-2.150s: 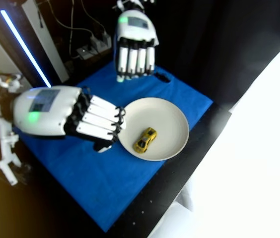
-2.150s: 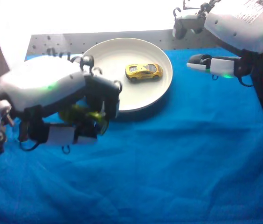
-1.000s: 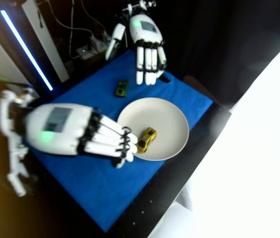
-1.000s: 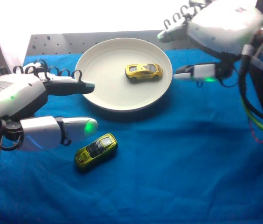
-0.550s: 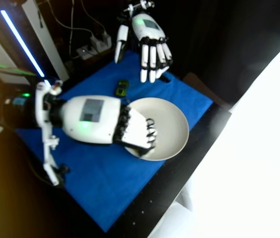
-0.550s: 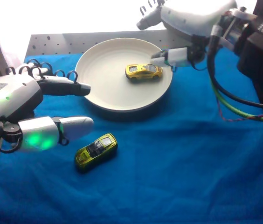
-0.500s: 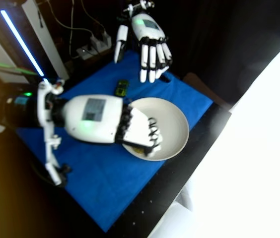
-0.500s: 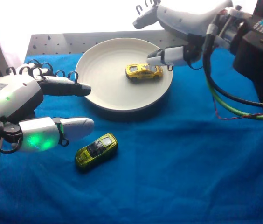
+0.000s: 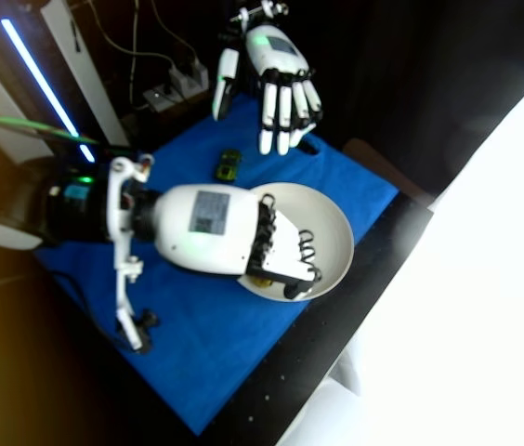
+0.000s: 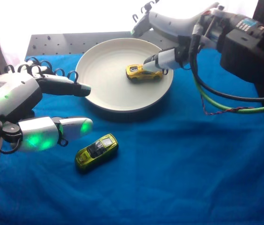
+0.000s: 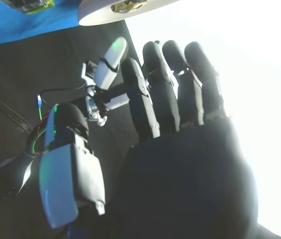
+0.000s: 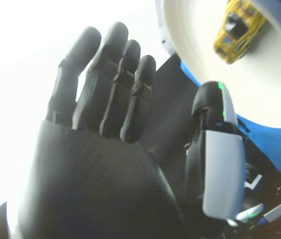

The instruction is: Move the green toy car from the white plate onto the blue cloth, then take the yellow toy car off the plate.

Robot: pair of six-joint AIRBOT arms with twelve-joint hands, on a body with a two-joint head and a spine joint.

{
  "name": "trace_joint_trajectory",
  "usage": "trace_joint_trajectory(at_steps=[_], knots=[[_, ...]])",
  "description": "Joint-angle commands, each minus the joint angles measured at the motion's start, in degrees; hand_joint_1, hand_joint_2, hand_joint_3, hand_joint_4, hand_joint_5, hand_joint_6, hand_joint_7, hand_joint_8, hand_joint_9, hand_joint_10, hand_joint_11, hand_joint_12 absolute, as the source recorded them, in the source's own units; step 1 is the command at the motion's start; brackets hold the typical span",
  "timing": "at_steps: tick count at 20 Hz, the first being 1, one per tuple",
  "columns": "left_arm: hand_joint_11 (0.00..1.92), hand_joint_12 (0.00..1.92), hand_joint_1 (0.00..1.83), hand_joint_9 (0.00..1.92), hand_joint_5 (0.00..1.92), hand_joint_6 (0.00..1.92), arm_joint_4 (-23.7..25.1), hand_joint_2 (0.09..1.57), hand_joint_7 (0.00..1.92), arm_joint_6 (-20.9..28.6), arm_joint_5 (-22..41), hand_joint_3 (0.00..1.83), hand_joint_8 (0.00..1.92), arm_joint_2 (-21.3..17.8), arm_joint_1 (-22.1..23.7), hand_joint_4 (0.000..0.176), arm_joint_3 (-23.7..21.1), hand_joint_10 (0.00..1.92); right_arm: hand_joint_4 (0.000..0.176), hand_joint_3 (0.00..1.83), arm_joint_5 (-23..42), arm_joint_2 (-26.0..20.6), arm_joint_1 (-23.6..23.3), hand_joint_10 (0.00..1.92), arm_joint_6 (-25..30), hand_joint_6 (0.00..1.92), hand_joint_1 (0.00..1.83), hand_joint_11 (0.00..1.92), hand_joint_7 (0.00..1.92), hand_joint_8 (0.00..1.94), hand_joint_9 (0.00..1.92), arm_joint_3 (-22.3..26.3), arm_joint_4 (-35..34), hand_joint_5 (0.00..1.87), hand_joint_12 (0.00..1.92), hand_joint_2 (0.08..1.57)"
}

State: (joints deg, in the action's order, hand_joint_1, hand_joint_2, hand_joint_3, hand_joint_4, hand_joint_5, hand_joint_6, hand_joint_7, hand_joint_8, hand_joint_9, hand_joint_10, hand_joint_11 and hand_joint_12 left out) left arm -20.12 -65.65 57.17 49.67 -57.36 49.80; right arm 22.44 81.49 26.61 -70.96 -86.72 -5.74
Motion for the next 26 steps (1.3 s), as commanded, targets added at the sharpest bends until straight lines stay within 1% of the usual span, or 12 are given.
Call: trace_joint_trajectory(at_steps=[1,4,6,9,15,17,18,19,20,22,24,26], knots=[[0.0,1.7,0.34,0.25,0.68,0.0,0.93,1.09,0.63,0.1,7.31,0.0,0.09,0.01,0.37,0.112,-0.02,1.0,0.0,0.0,5.99,0.02,-0.99,0.18,-0.29,0.0,0.83,0.22,0.8,0.0,0.75,-0.63,0.05,0.75,1.54,1.01],[0.02,1.69,0.37,0.26,0.69,0.01,0.95,1.11,0.64,0.1,7.43,0.0,0.1,0.01,0.37,0.092,-0.02,0.99,0.0,0.0,5.06,1.02,-0.99,0.23,-0.29,0.0,0.82,0.29,0.83,0.01,0.76,-1.36,0.03,0.76,1.48,1.0],[0.0,1.71,0.39,0.24,0.69,0.0,0.96,1.1,0.64,0.11,7.54,0.0,0.11,0.03,0.37,0.104,-0.03,1.02,0.0,0.0,4.84,1.54,-0.98,0.24,-0.29,0.0,0.83,0.31,0.83,0.0,0.77,-1.49,0.03,0.76,1.48,1.01],[0.04,1.65,0.4,0.3,0.71,0.01,0.96,1.11,0.64,0.12,7.63,0.0,0.11,0.04,0.38,0.094,-0.11,0.93,0.0,0.0,4.37,2.08,-0.98,0.56,-0.29,0.0,0.85,0.4,0.87,0.01,0.73,-1.62,0.03,0.76,1.54,1.04],[0.03,1.66,0.39,0.31,0.72,0.0,0.91,1.1,0.65,0.15,7.88,0.0,0.07,0.06,0.37,0.086,-0.21,0.86,0.0,0.0,3.64,3.56,-0.65,0.47,-0.29,0.0,0.84,0.33,0.81,0.01,0.67,-1.85,0.03,0.67,1.47,1.05],[0.03,1.65,0.39,0.31,0.72,0.0,0.91,1.1,0.64,0.16,7.96,0.0,0.05,0.05,0.37,0.09,-0.23,0.81,0.0,0.0,3.3,3.85,-0.21,0.82,-0.29,0.01,0.86,0.38,0.88,0.03,0.63,-2.05,0.03,0.71,1.61,1.06],[0.03,1.64,0.39,0.32,0.71,0.0,0.9,1.1,0.65,0.18,7.98,0.0,0.05,0.05,0.37,0.09,-0.23,0.81,0.0,0.0,3.16,3.98,-0.09,0.85,-0.29,0.0,0.86,0.36,0.86,0.02,0.59,-2.17,0.03,0.71,1.61,1.06],[0.06,1.66,0.4,0.35,0.73,0.01,0.9,1.11,0.67,0.2,7.99,0.0,0.05,0.05,0.37,0.084,-0.23,0.82,0.0,0.0,3.01,4.12,0.06,0.85,-0.29,0.0,0.87,0.35,0.85,0.01,0.57,-2.33,0.03,0.71,1.61,1.06],[0.05,1.68,0.38,0.34,0.72,0.0,0.9,1.1,0.67,0.23,8.07,0.0,0.04,0.05,0.37,0.1,-0.25,0.83,0.0,0.0,2.84,4.27,0.17,0.85,-0.29,0.0,0.88,0.29,0.8,0.0,0.52,-2.52,0.02,0.68,1.63,1.06],[0.05,1.69,0.39,0.34,0.72,0.0,0.9,1.1,0.68,0.34,8.26,0.0,0.03,0.05,0.37,0.098,-0.29,0.89,0.0,0.0,2.41,4.53,0.45,0.82,-0.29,0.0,0.86,0.29,0.78,0.0,0.51,-2.8,0.01,0.67,1.59,1.05],[0.04,1.69,0.41,0.32,0.72,0.0,0.9,1.1,0.68,0.4,8.31,0.0,0.03,0.03,0.37,0.105,-0.3,0.88,0.0,0.0,2.11,4.65,0.9,0.63,-0.29,0.0,0.88,0.32,0.81,0.01,0.61,-2.96,0.01,0.66,1.5,1.06],[0.07,1.69,0.42,0.32,0.73,0.0,0.91,1.1,0.69,0.45,8.39,0.0,0.03,0.03,0.37,0.094,-0.33,0.92,0.0,0.0,1.86,4.89,1.33,0.53,-0.29,0.0,0.87,0.31,0.8,0.0,0.64,-3.3,0.0,0.67,1.5,1.05]])
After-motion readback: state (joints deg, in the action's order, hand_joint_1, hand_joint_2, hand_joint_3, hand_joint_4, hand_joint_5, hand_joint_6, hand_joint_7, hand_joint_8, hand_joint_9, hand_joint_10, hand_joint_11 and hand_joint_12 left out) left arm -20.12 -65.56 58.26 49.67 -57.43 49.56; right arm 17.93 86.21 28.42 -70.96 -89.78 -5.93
